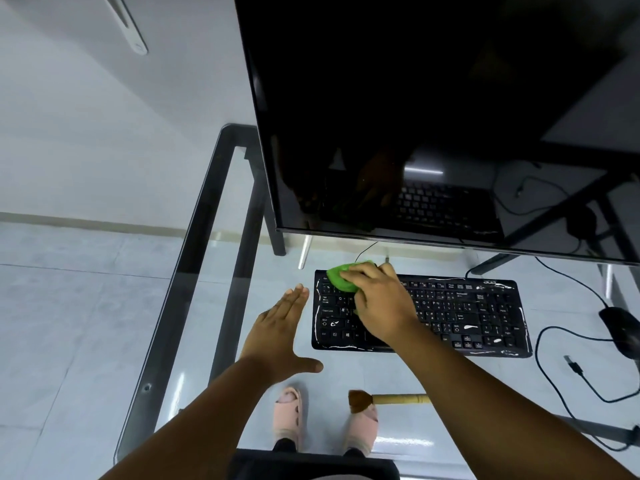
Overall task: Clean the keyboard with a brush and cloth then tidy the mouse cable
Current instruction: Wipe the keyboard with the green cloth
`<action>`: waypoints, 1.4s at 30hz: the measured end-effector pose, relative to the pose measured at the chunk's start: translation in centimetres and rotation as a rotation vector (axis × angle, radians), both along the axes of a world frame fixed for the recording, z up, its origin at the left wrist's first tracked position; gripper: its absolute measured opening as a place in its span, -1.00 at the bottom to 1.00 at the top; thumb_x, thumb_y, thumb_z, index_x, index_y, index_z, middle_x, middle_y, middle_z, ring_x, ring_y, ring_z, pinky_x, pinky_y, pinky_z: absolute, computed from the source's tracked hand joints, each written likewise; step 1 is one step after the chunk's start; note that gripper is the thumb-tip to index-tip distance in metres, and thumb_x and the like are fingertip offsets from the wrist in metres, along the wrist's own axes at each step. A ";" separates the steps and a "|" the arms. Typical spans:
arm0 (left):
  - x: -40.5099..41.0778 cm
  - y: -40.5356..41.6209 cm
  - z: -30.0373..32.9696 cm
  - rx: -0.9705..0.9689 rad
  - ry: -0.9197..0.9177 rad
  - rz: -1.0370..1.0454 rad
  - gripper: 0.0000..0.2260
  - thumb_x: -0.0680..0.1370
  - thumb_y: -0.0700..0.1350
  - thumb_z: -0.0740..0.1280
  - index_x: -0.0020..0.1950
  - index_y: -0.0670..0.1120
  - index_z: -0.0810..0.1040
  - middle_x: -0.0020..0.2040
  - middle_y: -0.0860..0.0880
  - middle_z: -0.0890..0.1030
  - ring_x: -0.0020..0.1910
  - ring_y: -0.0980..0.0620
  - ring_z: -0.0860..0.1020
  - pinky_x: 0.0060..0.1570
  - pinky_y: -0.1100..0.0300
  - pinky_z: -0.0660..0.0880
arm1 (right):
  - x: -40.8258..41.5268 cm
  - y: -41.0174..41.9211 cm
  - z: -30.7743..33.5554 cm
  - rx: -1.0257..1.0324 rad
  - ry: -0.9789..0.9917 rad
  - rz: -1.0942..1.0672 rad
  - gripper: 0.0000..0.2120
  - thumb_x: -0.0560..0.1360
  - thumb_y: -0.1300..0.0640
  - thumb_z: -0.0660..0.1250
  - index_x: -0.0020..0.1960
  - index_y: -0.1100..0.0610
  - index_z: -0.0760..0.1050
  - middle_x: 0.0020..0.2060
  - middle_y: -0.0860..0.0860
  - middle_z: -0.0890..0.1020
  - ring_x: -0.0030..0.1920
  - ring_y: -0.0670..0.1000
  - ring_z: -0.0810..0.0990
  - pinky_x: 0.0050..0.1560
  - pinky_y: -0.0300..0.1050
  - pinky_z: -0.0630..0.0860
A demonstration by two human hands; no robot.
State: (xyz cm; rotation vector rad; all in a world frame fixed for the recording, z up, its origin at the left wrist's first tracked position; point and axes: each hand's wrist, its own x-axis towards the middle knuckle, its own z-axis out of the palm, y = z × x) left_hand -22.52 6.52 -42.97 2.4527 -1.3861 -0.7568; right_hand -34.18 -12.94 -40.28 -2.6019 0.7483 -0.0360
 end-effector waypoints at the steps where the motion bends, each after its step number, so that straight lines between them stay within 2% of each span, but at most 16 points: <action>1: 0.0 0.3 -0.1 0.017 -0.027 0.031 0.14 0.26 0.45 0.36 0.55 0.08 -0.29 0.52 0.17 -0.32 0.51 0.15 -0.29 0.50 0.12 -0.14 | 0.0 -0.2 0.0 -0.003 -0.001 -0.044 -0.55 0.50 0.23 0.21 0.35 -0.07 0.48 0.22 -0.21 0.50 0.08 -0.05 0.33 0.03 -0.11 0.54; 3: 0.0 0.9 -0.3 0.046 -0.075 0.066 0.14 0.24 0.52 0.27 0.55 0.06 -0.29 0.51 0.15 -0.36 0.49 0.13 -0.36 0.47 0.11 -0.24 | 0.9 -0.4 0.2 -0.003 0.039 -0.093 -0.55 0.53 0.21 0.20 0.38 -0.07 0.44 0.23 -0.20 0.49 0.12 -0.03 0.32 0.04 -0.07 0.55; 7: 0.4 1.4 -0.2 0.069 -0.088 0.030 0.11 0.26 0.55 0.19 0.54 0.08 -0.33 0.50 0.15 -0.40 0.48 0.12 -0.39 0.48 0.10 -0.26 | 3.2 0.7 0.9 0.005 0.097 0.027 -0.46 0.53 0.24 0.17 0.45 -0.16 0.33 0.35 -0.27 0.37 0.23 -0.04 0.27 0.05 -0.12 0.51; 9: 0.9 1.6 0.0 0.082 -0.089 -0.006 0.11 0.27 0.55 0.20 0.53 0.09 -0.35 0.50 0.15 -0.41 0.48 0.12 -0.38 0.49 0.11 -0.24 | 3.0 1.3 0.9 0.001 0.079 0.135 -0.43 0.51 0.27 0.17 0.44 -0.17 0.35 0.38 -0.26 0.38 0.21 -0.04 0.28 0.13 -0.10 0.49; 12: 1.5 1.8 0.0 0.095 -0.074 -0.045 0.11 0.27 0.55 0.21 0.53 0.09 -0.36 0.50 0.16 -0.41 0.48 0.13 -0.37 0.49 0.10 -0.21 | 1.4 1.4 0.4 -0.032 0.056 0.258 -0.45 0.50 0.27 0.19 0.40 -0.17 0.42 0.38 -0.23 0.41 0.16 -0.03 0.31 0.15 -0.11 0.45; 18: 1.6 1.8 -0.3 0.109 -0.081 -0.061 0.10 0.26 0.56 0.19 0.53 0.10 -0.36 0.50 0.16 -0.41 0.47 0.13 -0.39 0.48 0.10 -0.21 | 2.6 1.9 0.6 -0.062 0.055 0.047 -0.43 0.51 0.28 0.17 0.44 -0.15 0.36 0.38 -0.24 0.38 0.22 -0.01 0.30 0.13 -0.07 0.50; 22: 1.9 1.9 -0.1 0.106 -0.076 -0.075 0.10 0.27 0.55 0.21 0.53 0.10 -0.35 0.50 0.17 -0.41 0.48 0.14 -0.38 0.46 0.13 -0.22 | 1.8 2.3 0.5 -0.063 0.058 0.168 -0.44 0.49 0.28 0.19 0.40 -0.17 0.41 0.38 -0.24 0.40 0.19 -0.01 0.32 0.17 -0.08 0.47; 30: 2.1 2.1 -0.1 0.098 -0.048 -0.083 0.10 0.29 0.50 0.28 0.54 0.10 -0.31 0.51 0.17 -0.38 0.46 0.16 -0.37 0.42 0.16 -0.22 | -1.1 4.2 0.3 -0.060 0.074 0.318 -0.45 0.47 0.31 0.24 0.33 -0.18 0.48 0.31 -0.20 0.46 0.11 0.02 0.35 0.02 -0.06 0.48; 35: 2.3 2.1 0.1 0.094 -0.029 -0.092 0.11 0.28 0.44 0.36 0.56 0.07 -0.25 0.52 0.15 -0.34 0.46 0.17 -0.34 0.42 0.17 -0.19 | -2.4 4.8 0.7 -0.011 0.040 0.389 -0.53 0.46 0.30 0.25 0.22 -0.13 0.59 0.20 -0.18 0.52 0.06 0.02 0.38 -0.13 -0.13 0.42; 38: 2.3 2.1 0.3 0.091 -0.014 -0.098 0.13 0.27 0.42 0.39 0.56 0.06 -0.25 0.53 0.14 -0.33 0.48 0.18 -0.31 0.43 0.16 -0.17 | -1.4 4.2 0.8 -0.049 0.031 0.320 -0.51 0.46 0.31 0.23 0.26 -0.12 0.56 0.18 -0.15 0.51 0.06 0.03 0.37 -0.10 -0.12 0.42; 40: 2.4 2.1 0.4 0.091 -0.015 -0.100 0.14 0.27 0.42 0.40 0.56 0.06 -0.25 0.54 0.15 -0.33 0.50 0.16 -0.29 0.44 0.16 -0.16 | 0.0 3.5 0.9 -0.085 0.037 0.201 -0.47 0.47 0.31 0.21 0.33 -0.11 0.51 0.23 -0.14 0.49 0.11 0.04 0.35 0.02 -0.05 0.50; 42: 2.4 2.1 0.4 0.095 -0.017 -0.094 0.14 0.26 0.41 0.41 0.56 0.08 -0.25 0.54 0.15 -0.33 0.51 0.15 -0.28 0.45 0.15 -0.15 | 1.1 3.1 1.0 -0.094 0.042 0.147 -0.47 0.47 0.31 0.19 0.35 -0.10 0.49 0.25 -0.14 0.47 0.15 0.04 0.35 0.12 -0.02 0.49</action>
